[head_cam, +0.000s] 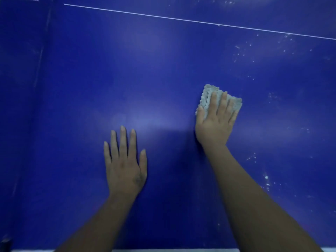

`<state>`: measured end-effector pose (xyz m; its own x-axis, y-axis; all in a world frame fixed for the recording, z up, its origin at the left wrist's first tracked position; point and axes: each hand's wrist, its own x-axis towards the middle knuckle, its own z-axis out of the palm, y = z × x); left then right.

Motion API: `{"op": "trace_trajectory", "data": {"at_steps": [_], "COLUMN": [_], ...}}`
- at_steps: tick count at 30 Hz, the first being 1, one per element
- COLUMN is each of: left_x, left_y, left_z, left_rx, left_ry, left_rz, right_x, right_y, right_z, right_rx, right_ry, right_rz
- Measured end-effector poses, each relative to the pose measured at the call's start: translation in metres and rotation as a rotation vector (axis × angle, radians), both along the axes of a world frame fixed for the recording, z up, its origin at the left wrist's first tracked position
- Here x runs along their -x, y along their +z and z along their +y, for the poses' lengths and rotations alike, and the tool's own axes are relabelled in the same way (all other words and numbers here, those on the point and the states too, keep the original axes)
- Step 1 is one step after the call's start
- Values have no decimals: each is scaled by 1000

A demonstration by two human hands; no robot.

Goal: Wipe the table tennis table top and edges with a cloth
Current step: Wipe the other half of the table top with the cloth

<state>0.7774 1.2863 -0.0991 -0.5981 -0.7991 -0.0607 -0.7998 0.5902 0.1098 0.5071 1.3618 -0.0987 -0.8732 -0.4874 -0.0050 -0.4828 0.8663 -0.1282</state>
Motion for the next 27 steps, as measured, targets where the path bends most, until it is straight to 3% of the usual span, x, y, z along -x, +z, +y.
{"op": "trace_trajectory", "data": {"at_steps": [2, 6, 9, 11, 14, 18, 24, 27], "left_x": [-14, -17, -17, -17, -17, -17, -17, -16], "left_y": [0, -1, -2, -2, -3, -4, -3, -3], "left_z": [23, 27, 27, 27, 27, 28, 29, 28], "left_rx": [-21, -33, -30, -30, -30, -36, -35, -31], "left_ry": [-11, 4, 18, 18, 20, 27, 35, 32], "left_rz": [-30, -10, 40, 61, 78, 97, 96, 98], "right_x": [-30, -87, -78, -47, 2, -2, -95, -85], "right_y": [2, 5, 1, -3, -5, -2, 8, 4], "right_z": [-17, -15, 20, 45, 71, 52, 51, 83], "right_rx": [19, 19, 34, 34, -1, 11, 14, 35], "right_ry": [1, 356, 528, 480, 227, 67, 477, 586], "right_rz": [-4, -73, -79, -38, -38, -62, -138, -119]}}
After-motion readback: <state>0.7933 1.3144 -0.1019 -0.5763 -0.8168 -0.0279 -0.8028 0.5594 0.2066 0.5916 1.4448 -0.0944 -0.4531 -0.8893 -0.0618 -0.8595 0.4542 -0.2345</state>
